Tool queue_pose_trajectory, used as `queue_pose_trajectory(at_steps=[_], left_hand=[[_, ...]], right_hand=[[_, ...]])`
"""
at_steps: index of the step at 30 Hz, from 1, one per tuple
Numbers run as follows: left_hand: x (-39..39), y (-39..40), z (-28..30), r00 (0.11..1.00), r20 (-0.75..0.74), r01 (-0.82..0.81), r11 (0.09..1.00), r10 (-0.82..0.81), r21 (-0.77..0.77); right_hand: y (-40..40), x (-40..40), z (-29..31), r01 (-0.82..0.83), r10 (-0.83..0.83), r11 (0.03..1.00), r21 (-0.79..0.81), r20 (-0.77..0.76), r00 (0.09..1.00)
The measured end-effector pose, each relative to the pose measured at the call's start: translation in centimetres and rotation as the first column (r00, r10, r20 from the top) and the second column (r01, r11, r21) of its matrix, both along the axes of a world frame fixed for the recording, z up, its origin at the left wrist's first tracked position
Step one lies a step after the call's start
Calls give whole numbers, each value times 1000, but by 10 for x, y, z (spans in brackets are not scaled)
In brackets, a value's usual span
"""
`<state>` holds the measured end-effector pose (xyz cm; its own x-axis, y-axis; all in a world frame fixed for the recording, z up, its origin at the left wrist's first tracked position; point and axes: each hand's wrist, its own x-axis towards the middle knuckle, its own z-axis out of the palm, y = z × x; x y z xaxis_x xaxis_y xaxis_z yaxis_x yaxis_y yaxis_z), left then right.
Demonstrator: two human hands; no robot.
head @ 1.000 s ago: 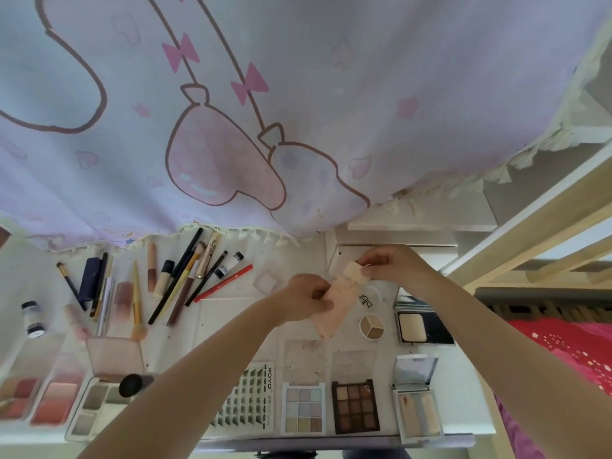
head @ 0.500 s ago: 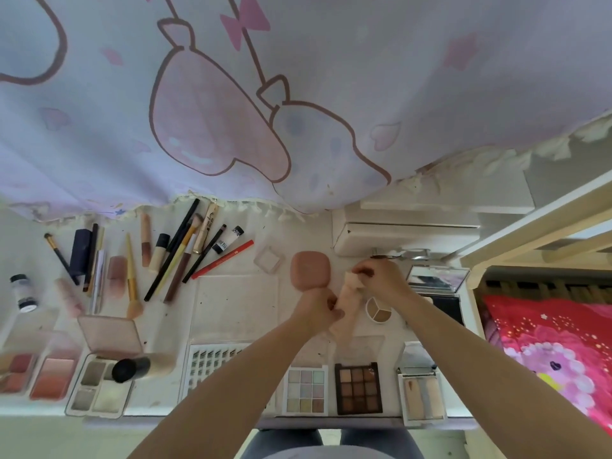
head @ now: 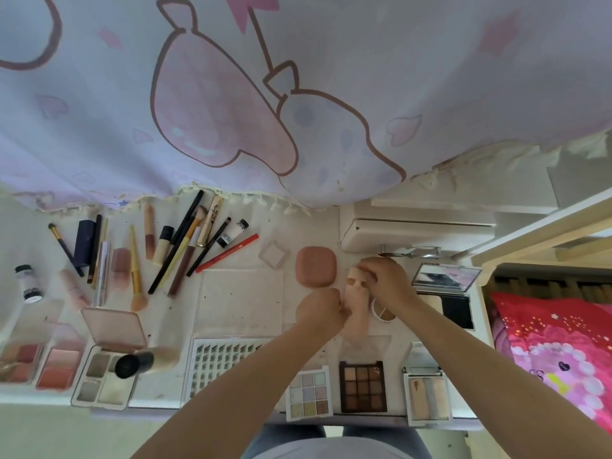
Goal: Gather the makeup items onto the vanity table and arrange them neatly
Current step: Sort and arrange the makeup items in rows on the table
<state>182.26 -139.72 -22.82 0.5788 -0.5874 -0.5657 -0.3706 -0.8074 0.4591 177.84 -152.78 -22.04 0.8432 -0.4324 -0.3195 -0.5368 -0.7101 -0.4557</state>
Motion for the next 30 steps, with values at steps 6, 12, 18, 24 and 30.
queue_pose_trajectory(at_steps=[6, 12, 18, 24, 30], left_hand=[[20, 33, 3, 978, 164, -106, 987, 125, -118], [39, 64, 12, 945, 207, -225, 964, 251, -144], [42, 85, 21, 926, 136, -323, 926, 352, -196], [46, 94, 35, 849, -218, -526, 805, 481, -272], [48, 98, 62, 751, -610, -581, 692, 253, -429]], right_hand=[[24, -12, 9, -124, 135, 958, -260, 26, 991], [43, 34, 4, -470, 455, 870, -148, -120, 882], [41, 51, -3, -526, 484, 838, -144, -249, 839], [46, 41, 18, -308, 328, 924, 228, -56, 943], [49, 22, 75, -208, 189, 734, 647, 100, 977]])
